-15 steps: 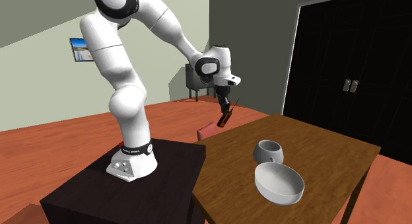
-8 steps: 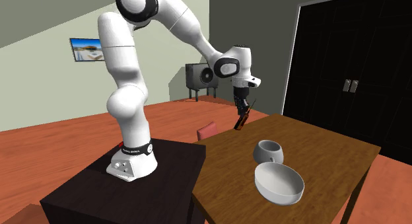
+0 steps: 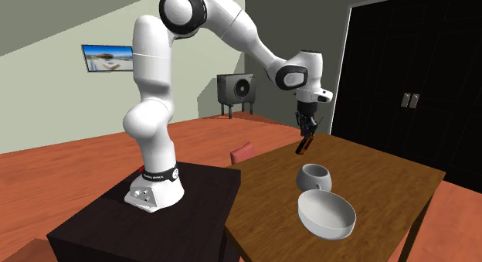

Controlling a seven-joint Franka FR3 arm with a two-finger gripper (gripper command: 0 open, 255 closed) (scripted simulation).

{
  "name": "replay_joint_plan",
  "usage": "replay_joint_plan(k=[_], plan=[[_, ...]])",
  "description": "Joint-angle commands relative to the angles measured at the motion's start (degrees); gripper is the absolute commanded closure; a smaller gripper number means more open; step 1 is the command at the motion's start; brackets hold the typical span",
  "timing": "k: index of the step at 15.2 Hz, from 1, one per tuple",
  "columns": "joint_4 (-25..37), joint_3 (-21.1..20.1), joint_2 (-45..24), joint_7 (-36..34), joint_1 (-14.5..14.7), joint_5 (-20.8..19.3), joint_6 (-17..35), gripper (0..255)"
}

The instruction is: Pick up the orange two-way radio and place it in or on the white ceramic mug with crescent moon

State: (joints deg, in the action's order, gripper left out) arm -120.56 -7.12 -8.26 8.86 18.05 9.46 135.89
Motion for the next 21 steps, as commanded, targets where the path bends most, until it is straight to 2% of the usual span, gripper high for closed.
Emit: replay_joint_plan(k=[1, 2, 16, 21], plan=[[5.5, 0.8, -4.3, 1.4, -0.9, -0.4, -1.4, 255], [8.4, 1.1, -6.3, 1.9, -1.3, -0.6, -2.4, 255], [5.6, 0.9, -12.7, 3.3, -1.2, -0.1, 6.7, 255], [5.6, 0.9, -13.0, 3.3, -1.2, -0.1, 7.1, 255]])
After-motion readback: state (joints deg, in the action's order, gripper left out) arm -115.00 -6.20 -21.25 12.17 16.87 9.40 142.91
